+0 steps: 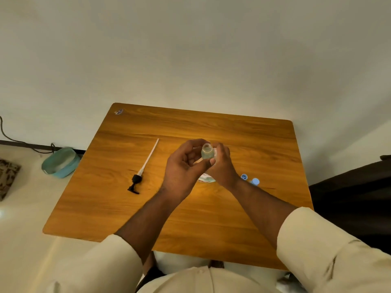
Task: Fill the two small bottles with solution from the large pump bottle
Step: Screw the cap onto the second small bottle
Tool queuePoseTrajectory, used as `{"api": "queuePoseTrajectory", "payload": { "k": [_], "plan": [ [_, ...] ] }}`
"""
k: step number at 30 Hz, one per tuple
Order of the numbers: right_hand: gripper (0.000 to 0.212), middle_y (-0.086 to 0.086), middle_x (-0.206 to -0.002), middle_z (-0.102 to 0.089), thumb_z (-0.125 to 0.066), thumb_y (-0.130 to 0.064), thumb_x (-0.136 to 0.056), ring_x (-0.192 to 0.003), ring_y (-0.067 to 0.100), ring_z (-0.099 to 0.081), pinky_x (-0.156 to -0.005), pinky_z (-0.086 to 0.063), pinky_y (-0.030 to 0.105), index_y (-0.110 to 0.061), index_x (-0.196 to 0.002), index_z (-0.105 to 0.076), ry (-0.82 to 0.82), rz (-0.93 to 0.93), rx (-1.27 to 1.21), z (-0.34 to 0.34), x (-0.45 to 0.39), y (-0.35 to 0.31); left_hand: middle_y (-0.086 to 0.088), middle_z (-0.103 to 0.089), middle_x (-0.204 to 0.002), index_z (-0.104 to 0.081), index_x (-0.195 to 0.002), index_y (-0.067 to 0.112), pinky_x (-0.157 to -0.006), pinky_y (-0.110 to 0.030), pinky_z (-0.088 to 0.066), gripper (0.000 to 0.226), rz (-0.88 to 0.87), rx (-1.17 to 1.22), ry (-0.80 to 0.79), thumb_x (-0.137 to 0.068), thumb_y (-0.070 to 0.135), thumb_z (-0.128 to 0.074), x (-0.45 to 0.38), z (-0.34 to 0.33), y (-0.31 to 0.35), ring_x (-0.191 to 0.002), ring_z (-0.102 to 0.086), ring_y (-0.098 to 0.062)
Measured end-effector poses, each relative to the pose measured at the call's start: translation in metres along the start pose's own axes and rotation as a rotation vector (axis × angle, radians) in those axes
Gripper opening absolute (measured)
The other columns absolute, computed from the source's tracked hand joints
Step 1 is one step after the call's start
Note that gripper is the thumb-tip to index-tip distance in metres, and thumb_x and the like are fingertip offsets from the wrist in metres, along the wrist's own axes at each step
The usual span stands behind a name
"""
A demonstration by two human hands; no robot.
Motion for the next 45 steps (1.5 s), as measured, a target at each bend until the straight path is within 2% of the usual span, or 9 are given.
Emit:
{"api": "queuePoseTrajectory", "payload": {
  "k": [4, 8, 11, 18, 22, 26, 32, 37, 45],
  "plan": [
    [0.125, 0.008, -0.147, -0.031, -0.088, -0.035, -0.055, -0.131, 0.03, -0.03, -0.102, -0.034, 0.045, -0.034, -0.147, -0.003, -0.176, -0.071, 0.276, 0.007, -0.003, 0.013, -0.016, -0.071, -0.111, -0.061, -0.114, 0.003, -0.091, -0.057, -0.053, 0.039, 0.005, -0.003, 0.021, -0.079, -0.009, -0.072, -0.001, -0.002, -0.01, -0.107, -0.068, -0.028],
    [0.069, 0.003, -0.132, -0.054, -0.083, -0.032, -0.065, -0.105, 0.02, -0.057, -0.078, -0.049, 0.031, -0.031, -0.127, -0.051, -0.115, -0.152, 0.408, 0.071, -0.017, 0.062, -0.014, -0.072, -0.109, -0.063, -0.108, 0.015, -0.089, -0.054, -0.055, 0.037, 0.026, 0.011, 0.021, -0.078, -0.005, -0.075, -0.005, -0.02, -0.021, -0.106, -0.069, -0.028],
    [0.035, 0.001, -0.111, -0.064, -0.078, -0.036, -0.071, -0.088, 0.015, -0.057, -0.069, -0.046, 0.028, -0.024, -0.101, -0.065, -0.165, -0.263, 0.456, 0.091, -0.034, 0.093, -0.013, -0.073, -0.106, -0.063, -0.105, 0.017, -0.087, -0.054, -0.056, 0.035, 0.019, 0.018, 0.029, -0.077, 0.001, -0.075, -0.007, -0.032, -0.029, -0.102, -0.069, -0.029],
    [0.038, 0.003, -0.101, -0.064, -0.074, -0.043, -0.069, -0.091, 0.024, -0.063, -0.075, -0.053, 0.032, -0.017, -0.093, -0.061, -0.574, -0.374, 0.722, 0.046, -0.037, 0.129, -0.008, -0.073, -0.102, -0.059, -0.104, 0.008, -0.085, -0.057, -0.052, 0.031, 0.034, -0.02, 0.038, -0.078, 0.001, -0.074, -0.014, -0.052, -0.05, -0.1, -0.068, -0.035],
    [0.044, 0.005, -0.116, -0.059, -0.073, -0.034, -0.074, -0.104, 0.028, -0.059, -0.079, -0.051, 0.034, -0.018, -0.112, -0.058, -0.604, -0.371, 0.852, 0.022, -0.027, 0.14, -0.008, -0.073, -0.102, -0.06, -0.102, 0.015, -0.087, -0.059, -0.053, 0.03, 0.051, -0.051, 0.051, -0.077, 0.005, -0.074, -0.018, -0.051, -0.054, -0.1, -0.069, -0.032],
    [0.03, 0.012, -0.131, -0.051, -0.046, -0.01, -0.092, -0.117, 0.03, -0.052, -0.092, -0.047, 0.038, -0.01, -0.122, -0.051, -0.548, -0.251, 0.933, 0.017, -0.026, 0.137, -0.009, -0.072, -0.106, -0.061, -0.103, 0.018, -0.089, -0.056, -0.054, 0.032, 0.061, -0.097, 0.049, -0.079, 0.001, -0.075, -0.02, -0.047, -0.049, -0.103, -0.069, -0.025],
    [0.028, 0.01, -0.104, -0.065, -0.061, 0.001, -0.08, -0.094, 0.027, -0.062, -0.075, -0.049, 0.031, -0.014, -0.102, -0.067, -0.143, -0.168, 0.276, 0.076, -0.036, 0.065, 0.005, -0.071, -0.099, -0.063, -0.105, 0.019, -0.079, -0.023, -0.054, 0.034, 0.038, -0.127, 0.022, -0.079, 0.002, -0.077, -0.021, -0.04, -0.033, -0.094, -0.068, -0.01],
    [0.037, 0.001, -0.103, -0.072, -0.07, 0.004, -0.076, -0.091, 0.013, -0.069, -0.07, -0.054, 0.019, -0.029, -0.09, -0.074, -0.154, -0.083, -0.475, 0.128, -0.01, -0.054, -0.007, -0.072, -0.104, -0.065, -0.108, 0.019, -0.08, -0.035, -0.058, 0.035, 0.026, -0.028, 0.002, -0.079, 0.003, -0.077, -0.017, -0.028, -0.016, -0.094, -0.068, -0.017],
    [0.039, -0.009, -0.103, -0.068, -0.075, 0.0, -0.072, -0.097, 0.007, -0.064, -0.08, -0.054, 0.021, -0.027, -0.1, -0.07, -0.191, 0.422, -0.085, 0.135, 0.032, -0.197, 0.002, -0.072, -0.108, -0.067, -0.113, 0.021, -0.093, -0.051, -0.053, 0.037, -0.018, -0.039, -0.087, -0.08, 0.005, -0.076, -0.018, 0.0, 0.029, -0.106, -0.065, -0.016]
  ]
}}
Point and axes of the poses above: each hand's wrist, its own x-axis away from the middle knuckle, its own z-axis out of the back of the hand, y = z × x, the point moved 8 cm from there along -x, towards the middle knuckle
